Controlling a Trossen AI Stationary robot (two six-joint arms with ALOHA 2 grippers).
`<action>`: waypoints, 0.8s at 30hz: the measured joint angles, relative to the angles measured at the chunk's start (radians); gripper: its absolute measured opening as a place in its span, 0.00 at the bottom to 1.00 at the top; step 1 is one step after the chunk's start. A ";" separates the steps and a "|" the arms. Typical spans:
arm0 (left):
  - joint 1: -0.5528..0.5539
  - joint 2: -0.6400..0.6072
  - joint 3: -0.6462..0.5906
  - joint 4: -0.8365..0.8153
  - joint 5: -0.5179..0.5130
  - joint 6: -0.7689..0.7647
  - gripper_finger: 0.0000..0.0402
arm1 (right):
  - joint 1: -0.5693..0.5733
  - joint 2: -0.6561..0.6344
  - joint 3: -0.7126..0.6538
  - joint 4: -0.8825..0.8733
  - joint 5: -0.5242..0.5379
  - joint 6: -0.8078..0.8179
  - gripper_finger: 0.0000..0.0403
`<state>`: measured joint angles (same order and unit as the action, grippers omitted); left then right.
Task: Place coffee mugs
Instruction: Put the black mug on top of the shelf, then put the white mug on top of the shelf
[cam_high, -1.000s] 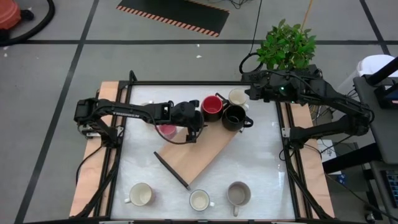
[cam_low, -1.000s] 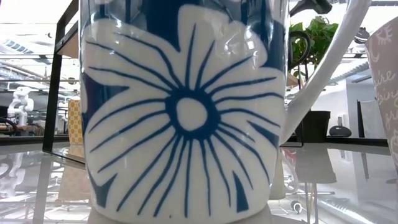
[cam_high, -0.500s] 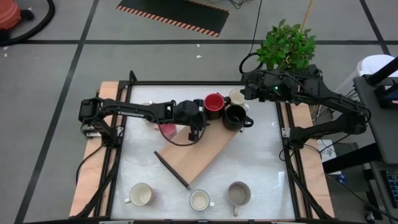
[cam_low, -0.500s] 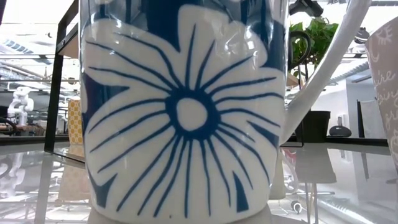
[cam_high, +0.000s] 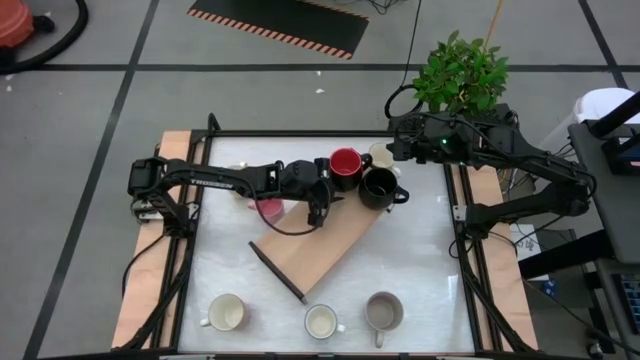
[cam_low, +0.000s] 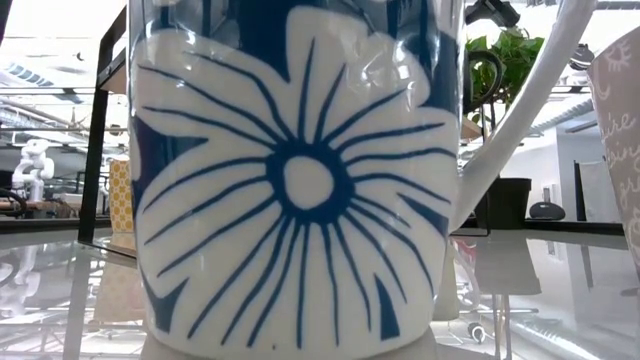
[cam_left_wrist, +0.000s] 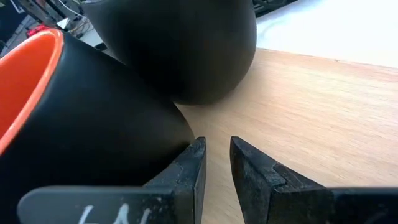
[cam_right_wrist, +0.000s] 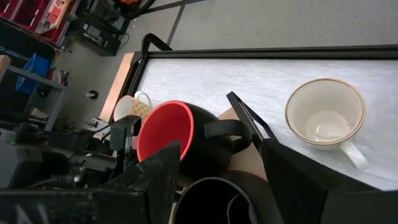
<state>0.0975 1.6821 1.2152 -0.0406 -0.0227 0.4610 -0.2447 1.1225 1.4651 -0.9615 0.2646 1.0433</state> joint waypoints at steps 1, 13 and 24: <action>0.000 0.000 0.000 0.000 0.000 0.000 0.19 | 0.000 0.000 0.000 0.000 0.000 -0.001 0.53; -0.047 -0.110 0.001 -0.085 -0.007 -0.052 0.19 | 0.002 0.000 0.000 -0.002 -0.003 -0.016 0.53; -0.075 -0.273 0.003 -0.203 -0.055 -0.327 0.19 | 0.003 0.000 0.000 -0.002 -0.006 -0.082 0.53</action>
<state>0.0227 1.4096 1.2185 -0.2433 -0.0775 0.1336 -0.2420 1.1221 1.4651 -0.9634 0.2581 0.9615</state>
